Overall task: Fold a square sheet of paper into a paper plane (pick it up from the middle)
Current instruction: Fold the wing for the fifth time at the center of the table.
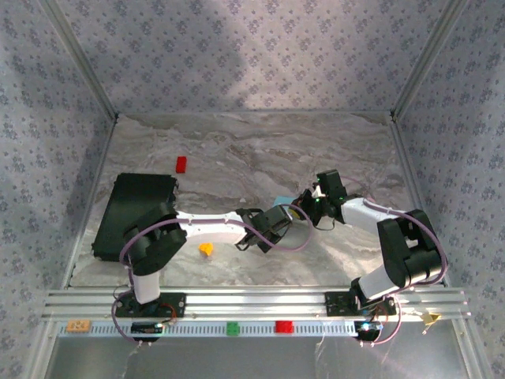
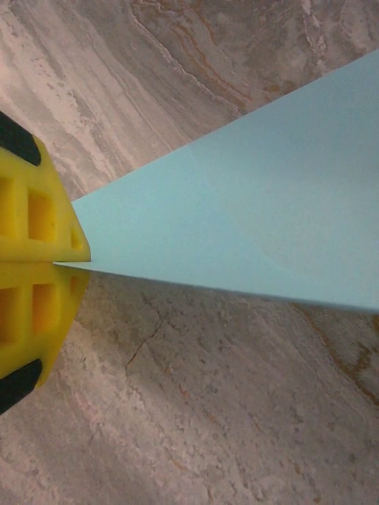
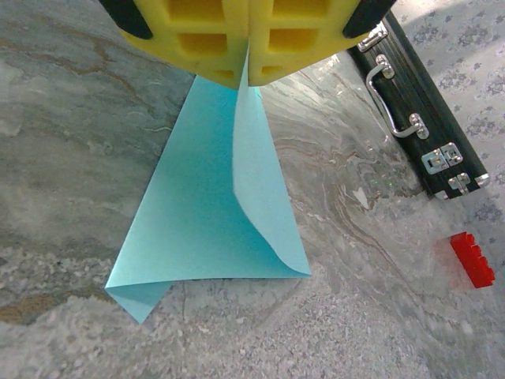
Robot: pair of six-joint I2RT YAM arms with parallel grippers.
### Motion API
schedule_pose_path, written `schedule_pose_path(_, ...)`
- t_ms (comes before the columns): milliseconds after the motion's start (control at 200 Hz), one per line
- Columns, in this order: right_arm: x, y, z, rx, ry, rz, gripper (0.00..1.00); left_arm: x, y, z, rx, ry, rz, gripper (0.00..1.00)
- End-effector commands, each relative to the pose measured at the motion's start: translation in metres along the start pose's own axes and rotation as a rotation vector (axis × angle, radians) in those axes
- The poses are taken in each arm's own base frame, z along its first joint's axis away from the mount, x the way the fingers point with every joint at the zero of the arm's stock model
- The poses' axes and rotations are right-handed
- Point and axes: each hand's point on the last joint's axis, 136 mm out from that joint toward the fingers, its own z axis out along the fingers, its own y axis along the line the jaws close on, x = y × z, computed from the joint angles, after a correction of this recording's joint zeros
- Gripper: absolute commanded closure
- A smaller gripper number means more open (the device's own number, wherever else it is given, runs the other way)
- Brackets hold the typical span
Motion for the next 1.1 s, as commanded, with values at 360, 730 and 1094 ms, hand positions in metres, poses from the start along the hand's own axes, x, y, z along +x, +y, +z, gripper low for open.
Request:
schedule_pose_path(360, -0.010, -0.010, -0.027, 0.074, -0.077, -0.065, 0.58, -0.003, -0.012, 0.000, 0.284, 0.002, -0.196, 1.00)
schedule_pose_path(730, -0.013, 0.000, -0.044, 0.011, -0.137, -0.144, 0.60, -0.005, -0.027, 0.008, 0.528, 0.068, -0.314, 1.00)
schedule_pose_path(1094, 0.010, 0.016, -0.030, -0.031, -0.176, -0.430, 0.73, -0.001, -0.032, 0.023, 0.701, 0.117, -0.447, 1.00)
